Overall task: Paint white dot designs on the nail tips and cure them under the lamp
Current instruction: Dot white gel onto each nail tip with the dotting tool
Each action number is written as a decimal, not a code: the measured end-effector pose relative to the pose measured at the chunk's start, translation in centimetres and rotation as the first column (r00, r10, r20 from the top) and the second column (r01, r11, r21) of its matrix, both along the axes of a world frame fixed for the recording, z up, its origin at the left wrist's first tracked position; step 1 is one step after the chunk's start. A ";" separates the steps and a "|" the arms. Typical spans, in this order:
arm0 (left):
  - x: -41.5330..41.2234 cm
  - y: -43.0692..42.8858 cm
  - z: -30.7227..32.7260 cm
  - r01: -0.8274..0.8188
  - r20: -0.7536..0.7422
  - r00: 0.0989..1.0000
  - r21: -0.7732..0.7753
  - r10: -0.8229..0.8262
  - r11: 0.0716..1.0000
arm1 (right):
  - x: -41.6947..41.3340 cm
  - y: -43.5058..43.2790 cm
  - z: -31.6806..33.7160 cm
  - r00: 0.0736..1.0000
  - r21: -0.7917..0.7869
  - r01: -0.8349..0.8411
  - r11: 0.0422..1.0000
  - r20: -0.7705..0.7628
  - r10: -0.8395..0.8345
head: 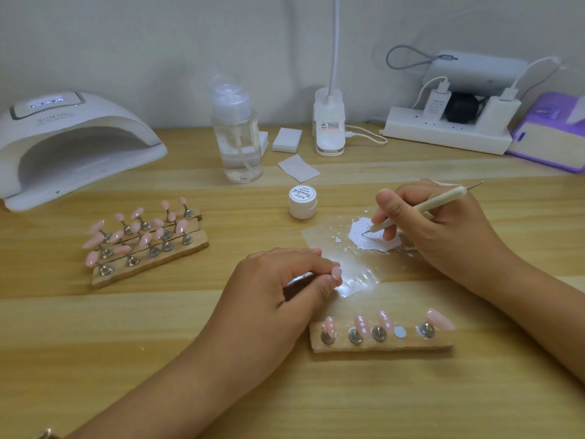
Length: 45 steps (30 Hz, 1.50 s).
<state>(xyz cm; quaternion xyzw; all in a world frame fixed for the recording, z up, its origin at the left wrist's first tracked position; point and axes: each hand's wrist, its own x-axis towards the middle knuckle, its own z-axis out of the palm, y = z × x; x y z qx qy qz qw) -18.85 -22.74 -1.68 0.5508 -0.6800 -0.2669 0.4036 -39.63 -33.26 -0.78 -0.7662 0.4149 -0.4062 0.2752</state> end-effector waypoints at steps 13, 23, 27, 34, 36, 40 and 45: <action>0.0 0.0 0.0 0.002 0.004 1.000 -0.011 -0.002 1.000 | 0.1 0.4 0.4 1.000 0.005 0.007 1.000 0.005 -0.007; 0.0 0.1 0.0 0.004 -0.006 1.000 -0.002 -0.004 1.000 | 0.0 0.7 0.6 0.988 0.145 -0.020 0.989 0.153 -0.002; 0.0 0.0 0.1 0.002 -0.004 1.000 -0.003 -0.002 1.000 | 0.0 0.6 0.4 0.992 0.144 -0.032 0.989 0.122 0.014; 0.0 0.0 0.1 0.001 0.000 1.000 0.001 -0.001 1.000 | -0.2 0.5 0.4 0.989 0.142 -0.030 0.989 0.149 0.008; 0.0 0.1 0.2 0.003 -0.005 1.000 0.005 -0.003 1.000 | -0.1 0.5 0.4 0.991 0.148 -0.027 0.989 0.132 0.008; 0.0 0.1 0.2 0.008 -0.018 1.000 0.013 -0.008 1.000 | -0.1 0.5 0.4 0.990 0.135 -0.012 0.991 0.139 -0.007; 0.0 0.2 0.3 0.014 -0.115 0.993 0.034 -0.010 0.999 | 0.1 1.0 1.4 0.971 0.086 0.041 0.995 0.232 -0.060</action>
